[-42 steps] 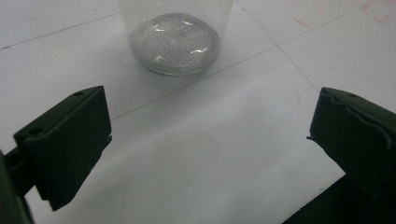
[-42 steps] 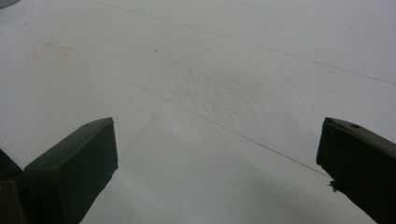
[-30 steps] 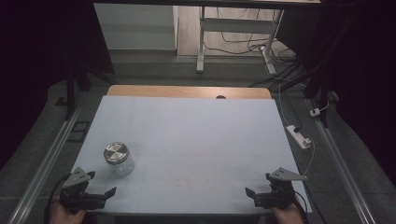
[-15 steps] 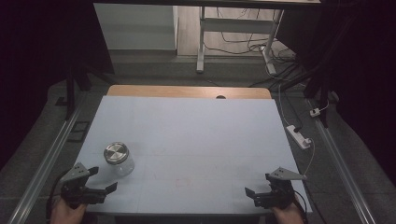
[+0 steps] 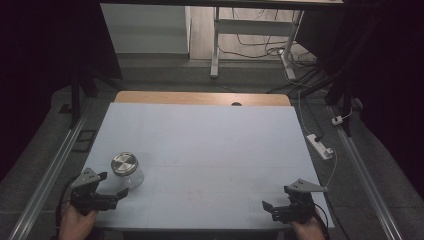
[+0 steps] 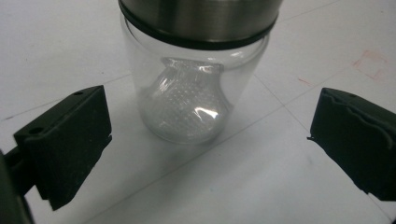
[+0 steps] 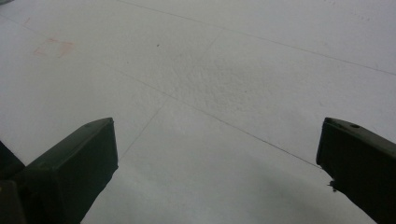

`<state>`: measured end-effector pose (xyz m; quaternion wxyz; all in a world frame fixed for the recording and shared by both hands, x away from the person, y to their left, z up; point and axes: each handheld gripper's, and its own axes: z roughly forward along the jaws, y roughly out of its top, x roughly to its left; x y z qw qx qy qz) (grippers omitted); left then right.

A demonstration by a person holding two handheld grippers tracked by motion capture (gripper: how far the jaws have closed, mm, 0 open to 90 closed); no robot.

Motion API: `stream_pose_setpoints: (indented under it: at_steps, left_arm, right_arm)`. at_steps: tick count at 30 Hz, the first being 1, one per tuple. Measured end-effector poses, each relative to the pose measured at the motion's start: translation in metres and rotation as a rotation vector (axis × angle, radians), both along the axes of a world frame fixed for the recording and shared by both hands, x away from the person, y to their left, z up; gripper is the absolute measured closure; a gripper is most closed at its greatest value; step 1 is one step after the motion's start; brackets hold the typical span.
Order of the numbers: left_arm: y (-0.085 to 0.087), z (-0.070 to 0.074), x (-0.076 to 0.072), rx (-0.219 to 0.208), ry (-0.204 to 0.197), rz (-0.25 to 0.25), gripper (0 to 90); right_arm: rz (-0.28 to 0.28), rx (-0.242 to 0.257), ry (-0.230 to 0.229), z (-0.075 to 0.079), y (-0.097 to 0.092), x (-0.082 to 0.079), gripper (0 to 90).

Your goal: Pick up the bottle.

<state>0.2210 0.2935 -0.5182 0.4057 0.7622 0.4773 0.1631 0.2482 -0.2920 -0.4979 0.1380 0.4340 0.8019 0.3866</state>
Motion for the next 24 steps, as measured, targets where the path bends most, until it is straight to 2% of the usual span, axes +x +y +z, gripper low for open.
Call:
stream_pose_setpoints:
  at_steps: [9, 16, 24]
  left_arm:
    - [-0.003, 0.0, 0.016, 0.0, 0.025, -0.008, 0.0]
    - [-0.007, 0.0, 0.027, 0.022, 0.018, -0.002, 0.0]
    - [-0.015, -0.002, 0.041, 0.05, 0.009, -0.039, 0.0]
  right_arm:
    - [0.002, 0.001, 0.003, 0.0, 0.0, 0.0, 0.0]
    - [0.003, 0.004, 0.006, 0.0, 0.0, 0.001, 0.0]
    - [0.003, 0.006, 0.009, 0.0, -0.001, 0.001, 0.0]
